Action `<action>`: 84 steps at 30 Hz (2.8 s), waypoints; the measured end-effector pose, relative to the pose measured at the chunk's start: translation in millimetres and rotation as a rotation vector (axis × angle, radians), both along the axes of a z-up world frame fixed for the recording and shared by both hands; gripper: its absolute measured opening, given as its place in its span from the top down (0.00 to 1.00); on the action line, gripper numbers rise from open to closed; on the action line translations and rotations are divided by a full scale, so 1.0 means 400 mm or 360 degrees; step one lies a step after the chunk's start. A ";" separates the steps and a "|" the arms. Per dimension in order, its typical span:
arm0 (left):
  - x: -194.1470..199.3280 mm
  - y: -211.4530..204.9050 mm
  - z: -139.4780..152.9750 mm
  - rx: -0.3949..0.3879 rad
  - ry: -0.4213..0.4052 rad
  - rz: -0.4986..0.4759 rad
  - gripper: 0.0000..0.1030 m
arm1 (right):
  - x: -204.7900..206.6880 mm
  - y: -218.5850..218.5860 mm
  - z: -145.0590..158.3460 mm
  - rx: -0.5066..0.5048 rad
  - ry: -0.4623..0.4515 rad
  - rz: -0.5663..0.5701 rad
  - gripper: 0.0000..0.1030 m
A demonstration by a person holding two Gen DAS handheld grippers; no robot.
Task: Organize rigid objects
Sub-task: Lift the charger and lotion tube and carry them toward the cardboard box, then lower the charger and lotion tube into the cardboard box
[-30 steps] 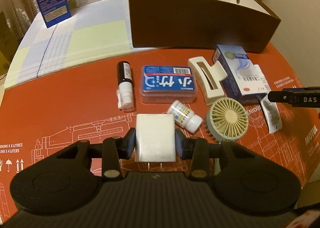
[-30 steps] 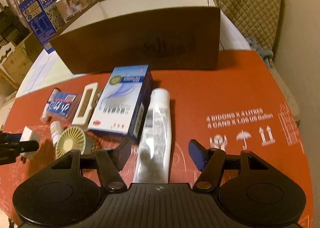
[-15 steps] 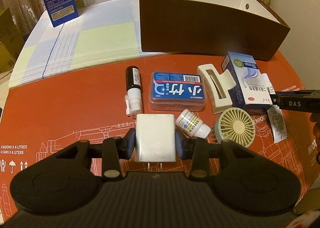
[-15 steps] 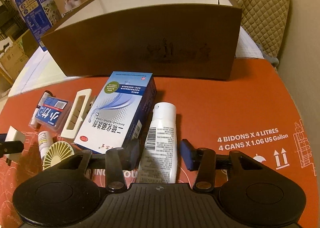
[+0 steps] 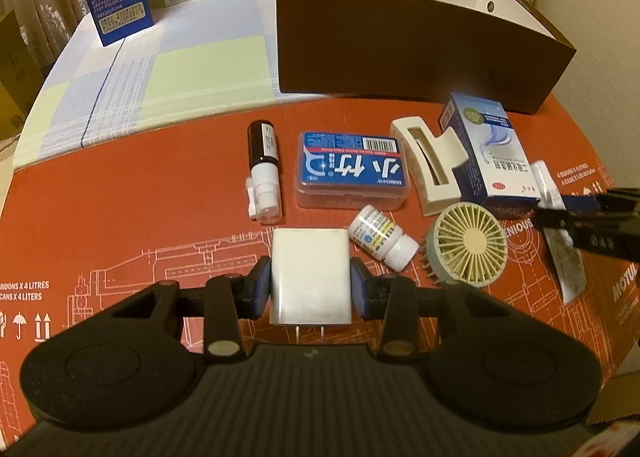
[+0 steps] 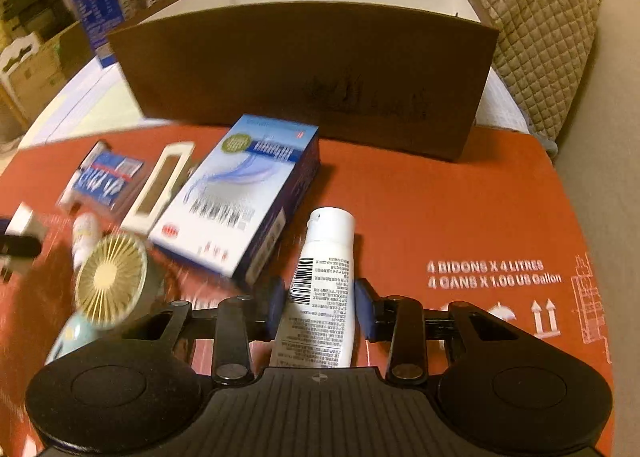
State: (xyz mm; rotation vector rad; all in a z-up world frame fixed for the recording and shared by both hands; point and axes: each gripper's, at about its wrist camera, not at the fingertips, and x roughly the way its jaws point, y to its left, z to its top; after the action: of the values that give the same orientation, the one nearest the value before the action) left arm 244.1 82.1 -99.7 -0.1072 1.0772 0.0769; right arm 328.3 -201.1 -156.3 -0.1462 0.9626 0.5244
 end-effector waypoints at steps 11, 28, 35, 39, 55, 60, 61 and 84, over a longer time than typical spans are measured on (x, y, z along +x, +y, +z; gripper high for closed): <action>-0.020 -0.008 -0.004 -0.0024 0.0016 -0.0028 0.65 | -0.104 -0.041 0.003 -0.0047 0.0049 0.0058 0.66; -0.024 -0.015 0.011 -0.0025 -0.0010 -0.0030 0.65 | -0.088 -0.015 0.003 -0.0122 0.0017 -0.0022 0.70; -0.006 -0.027 0.038 -0.0016 -0.0042 -0.0052 0.65 | -0.083 -0.028 0.040 -0.0043 0.0008 -0.0044 0.71; 0.010 -0.037 0.062 -0.0019 -0.0083 -0.0073 0.65 | -0.078 -0.026 0.079 0.0005 -0.0031 -0.0041 0.71; 0.086 -0.060 0.148 -0.0007 -0.0214 -0.0123 0.65 | -0.029 -0.001 0.222 0.0196 -0.0152 0.0003 0.71; 0.118 -0.068 0.174 0.0003 -0.0258 -0.0145 0.65 | 0.001 0.013 0.255 0.0230 -0.0194 0.0028 0.71; 0.123 -0.070 0.177 0.0005 -0.0265 -0.0149 0.65 | 0.008 0.016 0.262 0.0236 -0.0203 0.0032 0.71; 0.310 -0.097 0.265 0.0053 -0.0433 -0.0208 0.65 | 0.180 0.074 0.373 0.0350 -0.0348 0.0084 0.71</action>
State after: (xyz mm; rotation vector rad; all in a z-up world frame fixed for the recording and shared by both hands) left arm 368.1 43.2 6.4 -0.0160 0.8083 -0.0366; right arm 400.4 -171.4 -7.2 -0.0302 0.6846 0.6450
